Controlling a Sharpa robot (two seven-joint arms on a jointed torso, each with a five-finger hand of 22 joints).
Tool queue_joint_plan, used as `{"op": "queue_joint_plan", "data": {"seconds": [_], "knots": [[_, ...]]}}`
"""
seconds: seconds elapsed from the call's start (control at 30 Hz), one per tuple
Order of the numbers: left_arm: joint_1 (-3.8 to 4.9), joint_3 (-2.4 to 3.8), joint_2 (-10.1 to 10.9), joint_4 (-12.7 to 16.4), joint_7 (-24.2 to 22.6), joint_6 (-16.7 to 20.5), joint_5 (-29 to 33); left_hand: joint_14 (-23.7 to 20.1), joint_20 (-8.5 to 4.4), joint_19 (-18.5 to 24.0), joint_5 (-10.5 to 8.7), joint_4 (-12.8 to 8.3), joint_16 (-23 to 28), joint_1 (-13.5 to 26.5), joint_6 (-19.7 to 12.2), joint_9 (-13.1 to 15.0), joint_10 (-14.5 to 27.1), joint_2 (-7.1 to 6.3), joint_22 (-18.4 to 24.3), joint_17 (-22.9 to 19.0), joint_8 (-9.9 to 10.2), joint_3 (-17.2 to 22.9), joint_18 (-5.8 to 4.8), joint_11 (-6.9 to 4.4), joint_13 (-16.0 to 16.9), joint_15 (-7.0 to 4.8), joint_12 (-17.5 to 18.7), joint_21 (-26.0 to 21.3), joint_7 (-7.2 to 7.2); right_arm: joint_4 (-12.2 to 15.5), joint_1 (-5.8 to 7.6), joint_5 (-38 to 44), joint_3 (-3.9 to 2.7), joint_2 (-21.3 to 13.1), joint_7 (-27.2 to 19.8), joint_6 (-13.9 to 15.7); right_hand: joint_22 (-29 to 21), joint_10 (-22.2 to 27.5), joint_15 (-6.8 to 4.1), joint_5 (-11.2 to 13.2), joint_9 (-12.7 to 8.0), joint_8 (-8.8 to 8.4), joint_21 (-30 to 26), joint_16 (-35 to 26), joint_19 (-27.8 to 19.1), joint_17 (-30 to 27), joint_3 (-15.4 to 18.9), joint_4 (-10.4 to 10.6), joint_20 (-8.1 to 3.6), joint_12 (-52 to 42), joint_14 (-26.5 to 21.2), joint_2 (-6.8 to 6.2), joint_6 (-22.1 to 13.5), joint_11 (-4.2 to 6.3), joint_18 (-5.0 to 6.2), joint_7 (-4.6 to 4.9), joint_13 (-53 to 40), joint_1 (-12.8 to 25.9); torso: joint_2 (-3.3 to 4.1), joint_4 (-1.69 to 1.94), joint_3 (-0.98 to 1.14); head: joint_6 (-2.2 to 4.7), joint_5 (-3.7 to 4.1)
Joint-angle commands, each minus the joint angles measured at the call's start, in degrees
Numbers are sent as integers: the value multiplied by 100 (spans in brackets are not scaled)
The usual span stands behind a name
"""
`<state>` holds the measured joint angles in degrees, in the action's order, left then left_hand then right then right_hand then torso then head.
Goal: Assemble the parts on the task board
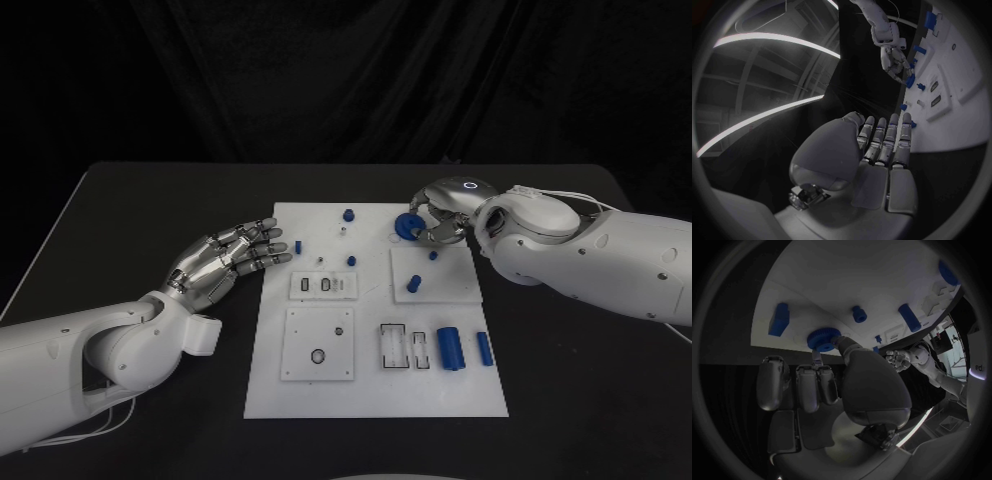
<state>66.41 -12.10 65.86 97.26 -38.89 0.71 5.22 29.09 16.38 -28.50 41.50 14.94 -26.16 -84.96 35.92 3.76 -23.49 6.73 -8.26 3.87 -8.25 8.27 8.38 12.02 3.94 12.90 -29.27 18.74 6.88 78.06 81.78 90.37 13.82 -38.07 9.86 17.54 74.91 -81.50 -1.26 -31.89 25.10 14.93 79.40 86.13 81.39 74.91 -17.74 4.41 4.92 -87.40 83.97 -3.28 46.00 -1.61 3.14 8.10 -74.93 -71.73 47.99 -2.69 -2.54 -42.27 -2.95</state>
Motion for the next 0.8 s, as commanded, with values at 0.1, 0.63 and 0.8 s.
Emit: {"op": "queue_joint_plan", "data": {"seconds": [0.1, 0.63, 0.8], "knots": [[4, 2, 0, 16, -969, -79, 17, 2, -1, 49, -39, 4, -38, -55, -50, -7, 10, 0, 9, -1, 20, 22, -118, 46, -5, 51, 13, -19, 9, 22, -32, 21, 17, -31, -61, 198, 1084, -142, -49, -222, 255, 246, 132, 70, 123, 919, -111, -59, -21, -15, 269, 29, 359, 26, -36, -210, -1008, -60, 1, 0, -2, 10, -10], [4, 1, 40, 50, -980, -48, 44, 1, -1, 49, -45, 1, -41, -49, -28, -3, 9, -2, 9, -1, 15, 34, -124, 49, -5, 54, 13, -17, 13, 569, 218, 21, -12, -135, -96, 513, 1154, -265, -88, -186, 402, 377, 254, 121, 227, 1011, -119, -56, -55, -54, 330, 19, 504, 64, -72, -264, -1084, 44, -12, -11, -10, 41, -45], [4, 1, -5, 29, -983, -61, 58, 1, -1, 49, -45, 1, -41, -49, -28, -3, 9, -2, 9, -1, 15, 34, -124, 49, -5, 54, 13, -17, 13, 623, 248, 21, -16, 52, -119, 418, 1162, -273, -98, -104, 429, 385, 263, 127, 236, 1023, -119, -51, -63, -55, 339, 26, 502, 75, -75, -275, -1087, 68, -10, 4, -23, 60, -8]]}}
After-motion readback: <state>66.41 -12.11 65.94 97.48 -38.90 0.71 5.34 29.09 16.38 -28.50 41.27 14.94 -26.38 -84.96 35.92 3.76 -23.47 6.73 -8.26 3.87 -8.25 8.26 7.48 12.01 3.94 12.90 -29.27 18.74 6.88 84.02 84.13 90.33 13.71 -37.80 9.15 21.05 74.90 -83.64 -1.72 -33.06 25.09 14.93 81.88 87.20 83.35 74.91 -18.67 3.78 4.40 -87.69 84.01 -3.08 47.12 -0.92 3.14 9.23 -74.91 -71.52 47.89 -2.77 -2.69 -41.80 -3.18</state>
